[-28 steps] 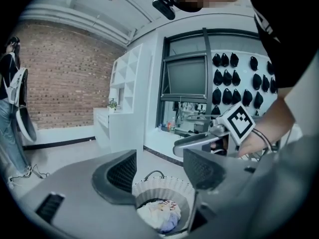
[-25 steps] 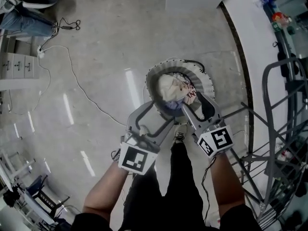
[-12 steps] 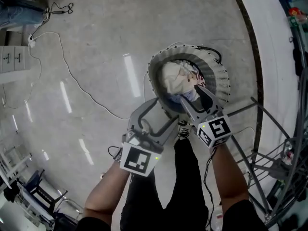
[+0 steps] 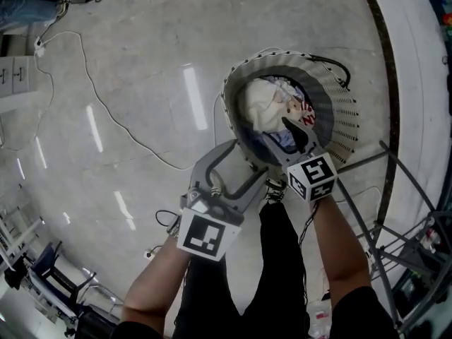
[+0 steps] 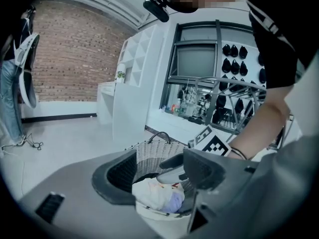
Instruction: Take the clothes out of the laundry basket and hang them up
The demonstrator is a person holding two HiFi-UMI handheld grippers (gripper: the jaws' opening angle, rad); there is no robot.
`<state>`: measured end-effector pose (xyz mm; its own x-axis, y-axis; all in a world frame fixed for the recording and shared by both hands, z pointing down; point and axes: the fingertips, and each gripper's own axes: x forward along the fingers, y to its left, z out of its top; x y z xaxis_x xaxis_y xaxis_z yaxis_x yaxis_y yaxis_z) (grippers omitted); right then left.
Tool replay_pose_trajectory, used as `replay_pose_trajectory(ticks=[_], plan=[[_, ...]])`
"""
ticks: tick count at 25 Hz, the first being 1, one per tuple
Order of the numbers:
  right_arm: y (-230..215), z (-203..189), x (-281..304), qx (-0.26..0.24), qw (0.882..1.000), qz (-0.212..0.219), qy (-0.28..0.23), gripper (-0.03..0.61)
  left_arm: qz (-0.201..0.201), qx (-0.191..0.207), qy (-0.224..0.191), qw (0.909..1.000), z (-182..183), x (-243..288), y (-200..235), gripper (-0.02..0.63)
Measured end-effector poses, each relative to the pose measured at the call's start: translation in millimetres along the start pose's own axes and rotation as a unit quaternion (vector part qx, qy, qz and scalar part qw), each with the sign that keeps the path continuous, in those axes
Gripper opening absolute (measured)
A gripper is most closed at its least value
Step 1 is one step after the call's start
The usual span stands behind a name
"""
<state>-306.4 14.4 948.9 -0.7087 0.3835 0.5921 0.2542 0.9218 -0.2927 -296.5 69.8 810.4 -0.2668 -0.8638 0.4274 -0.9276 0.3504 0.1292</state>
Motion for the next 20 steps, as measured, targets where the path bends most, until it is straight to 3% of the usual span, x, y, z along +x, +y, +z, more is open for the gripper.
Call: replay_pose_trajectory(ticks=[8,20], plan=[[-15.3,-66.8,61.0,-0.014,0.996,0.026,0.083,0.268,-0.005,-0.007,0.016,0.9998,-37.9,15.9,10.6,0.268],[-28.0,-158.3,126.2,-0.034,0.975,0.036,0.216,0.27,-0.003,-0.024,0.026,0.9994,-73.2,20.9,25.3,0.268]])
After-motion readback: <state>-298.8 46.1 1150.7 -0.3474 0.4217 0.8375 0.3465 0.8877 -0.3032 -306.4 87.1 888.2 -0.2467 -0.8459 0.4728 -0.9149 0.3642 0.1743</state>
